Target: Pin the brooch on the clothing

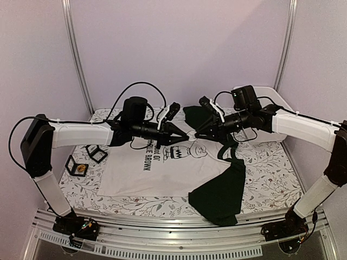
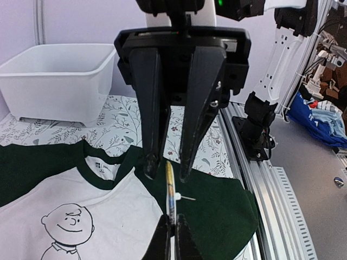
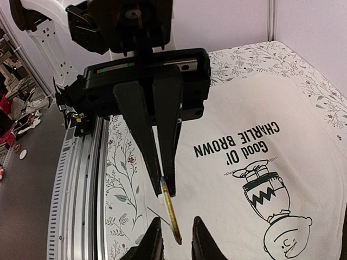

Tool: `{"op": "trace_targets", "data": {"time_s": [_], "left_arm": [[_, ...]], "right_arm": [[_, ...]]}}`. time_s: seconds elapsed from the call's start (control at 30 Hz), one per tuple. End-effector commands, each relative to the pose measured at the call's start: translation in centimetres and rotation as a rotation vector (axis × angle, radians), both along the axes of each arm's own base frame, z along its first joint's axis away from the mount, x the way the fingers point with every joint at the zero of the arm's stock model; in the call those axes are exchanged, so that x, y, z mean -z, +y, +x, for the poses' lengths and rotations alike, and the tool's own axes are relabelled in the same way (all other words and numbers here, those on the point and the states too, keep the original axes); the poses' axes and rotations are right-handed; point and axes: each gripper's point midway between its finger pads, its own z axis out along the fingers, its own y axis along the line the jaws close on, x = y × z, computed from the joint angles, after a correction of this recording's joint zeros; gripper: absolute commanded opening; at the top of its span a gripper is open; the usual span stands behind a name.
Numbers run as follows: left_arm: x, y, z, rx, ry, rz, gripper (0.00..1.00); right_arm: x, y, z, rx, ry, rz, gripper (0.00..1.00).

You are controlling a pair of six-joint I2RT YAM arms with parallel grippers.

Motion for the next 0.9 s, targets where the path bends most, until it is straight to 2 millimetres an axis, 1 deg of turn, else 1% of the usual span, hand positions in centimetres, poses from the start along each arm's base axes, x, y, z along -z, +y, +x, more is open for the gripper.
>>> {"op": "trace_targets", "data": {"time_s": [0.0,0.07,0.17,0.3,0.33,0.37,0.4,0.43,0.47,0.53,0.57,0.6,0.63,0.67,0.7,0.73,0.77,0.8,0.87], "left_arm": [[-0.9,-0.3,-0.8,0.028,-0.014,-0.016,0.00],[-0.8,-0.3,-0.8,0.029,-0.013,-0.015,0.00],[-0.9,-0.4,-0.7,0.026,-0.012,-0.018,0.00],[-1.0,-0.4,-0.1,-0.004,-0.002,-0.028,0.00],[-0.7,-0.3,0.3,-0.023,-0.002,-0.022,0.18],[-0.2,-0.2,0.9,-0.060,-0.006,-0.011,0.47],[0.7,0.2,1.8,-0.110,-0.006,0.007,0.72],[1.8,0.8,2.8,-0.166,-0.029,0.039,0.95],[2.9,1.6,4.1,-0.234,-0.102,0.089,0.99],[6.2,3.4,5.9,-0.331,-0.294,0.243,0.99],[8.0,4.2,6.2,-0.340,-0.404,0.333,0.96],[9.9,5.2,6.4,-0.334,-0.531,0.438,0.91],[12.0,6.2,6.5,-0.314,-0.640,0.543,0.83],[14.1,7.2,6.2,-0.275,-0.724,0.641,0.76],[15.9,8.3,5.9,-0.236,-0.783,0.725,0.69],[17.2,9.3,5.5,-0.207,-0.809,0.779,0.65],[18.3,10.1,4.9,-0.180,-0.816,0.811,0.64],[18.7,10.6,4.4,-0.162,-0.817,0.821,0.64],[19.4,11.2,3.1,-0.119,-0.804,0.827,0.64]], "right_arm": [[-0.8,0.6,0.3,-0.019,-0.016,0.031,0.13],[-0.9,0.6,0.1,-0.028,-0.015,0.039,0.06],[-0.8,0.7,-0.2,-0.046,0.004,0.042,0.00],[0.0,0.7,-0.3,-0.044,0.041,0.029,0.00],[0.3,0.5,0.0,-0.022,0.040,0.021,0.00],[0.7,0.2,0.5,0.014,0.035,0.015,0.00],[1.3,-0.3,1.5,0.069,0.031,0.008,0.00],[2.5,-1.3,2.4,0.146,0.057,-0.001,0.00],[3.6,-2.4,3.8,0.245,0.066,-0.009,0.00],[5.4,-4.8,6.4,0.457,0.102,-0.005,0.00],[6.2,-5.8,7.6,0.555,0.101,-0.015,0.00],[7.1,-6.5,8.5,0.630,0.127,-0.022,0.00],[7.8,-6.7,9.0,0.665,0.147,-0.024,0.00],[9.3,-6.6,9.3,0.688,0.193,-0.029,0.00],[10.1,-6.5,9.5,0.704,0.222,-0.019,0.00],[11.5,-6.5,9.7,0.724,0.249,-0.028,0.00],[12.5,-6.8,9.9,0.762,0.285,-0.034,0.00],[14.3,-7.3,9.9,0.797,0.315,-0.067,0.00],[16.6,-8.4,9.7,0.862,0.360,-0.109,0.00]]}}
